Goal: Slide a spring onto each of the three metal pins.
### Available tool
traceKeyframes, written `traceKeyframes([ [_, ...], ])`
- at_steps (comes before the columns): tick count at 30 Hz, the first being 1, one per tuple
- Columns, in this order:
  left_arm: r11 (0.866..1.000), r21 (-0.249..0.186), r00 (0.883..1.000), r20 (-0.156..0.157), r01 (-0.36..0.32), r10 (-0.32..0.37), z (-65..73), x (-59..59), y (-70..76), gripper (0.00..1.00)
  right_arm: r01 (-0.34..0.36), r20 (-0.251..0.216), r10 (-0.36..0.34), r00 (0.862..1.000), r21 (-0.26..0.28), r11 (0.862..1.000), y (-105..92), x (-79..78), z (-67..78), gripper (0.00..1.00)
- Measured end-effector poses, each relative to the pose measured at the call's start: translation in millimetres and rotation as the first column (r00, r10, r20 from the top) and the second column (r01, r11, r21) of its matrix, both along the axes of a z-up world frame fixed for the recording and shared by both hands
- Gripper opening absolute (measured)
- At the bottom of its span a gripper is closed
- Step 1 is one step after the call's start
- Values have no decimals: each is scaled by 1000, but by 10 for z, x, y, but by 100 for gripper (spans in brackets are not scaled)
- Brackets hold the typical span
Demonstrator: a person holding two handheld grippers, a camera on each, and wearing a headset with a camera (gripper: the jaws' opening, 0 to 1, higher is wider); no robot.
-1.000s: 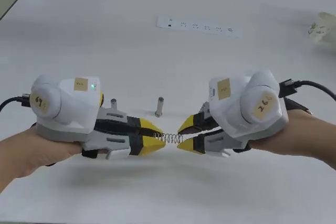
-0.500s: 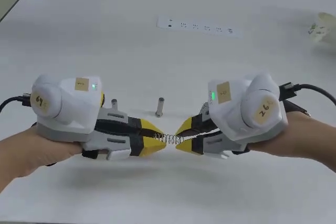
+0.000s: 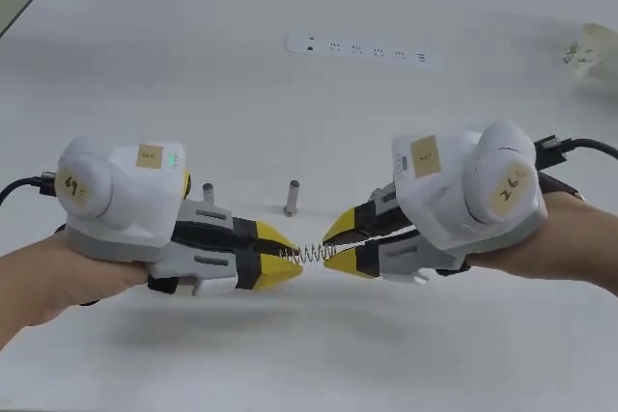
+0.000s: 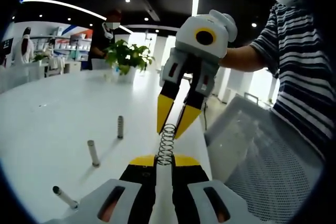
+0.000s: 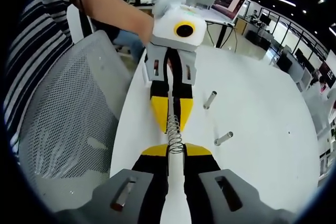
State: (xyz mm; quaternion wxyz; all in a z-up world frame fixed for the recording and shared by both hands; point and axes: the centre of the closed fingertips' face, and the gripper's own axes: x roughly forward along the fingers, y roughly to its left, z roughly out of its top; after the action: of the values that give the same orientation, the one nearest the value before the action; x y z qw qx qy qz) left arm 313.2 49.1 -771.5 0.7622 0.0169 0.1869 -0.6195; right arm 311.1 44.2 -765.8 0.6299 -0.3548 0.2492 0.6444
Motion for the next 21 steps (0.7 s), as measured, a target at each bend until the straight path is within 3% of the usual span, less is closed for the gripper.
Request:
traceKeyframes([
  [21, 999, 40, 1000, 25, 6, -7, -68, -33, 7, 2, -70, -3, 70, 998, 14, 997, 159, -51, 134, 7],
])
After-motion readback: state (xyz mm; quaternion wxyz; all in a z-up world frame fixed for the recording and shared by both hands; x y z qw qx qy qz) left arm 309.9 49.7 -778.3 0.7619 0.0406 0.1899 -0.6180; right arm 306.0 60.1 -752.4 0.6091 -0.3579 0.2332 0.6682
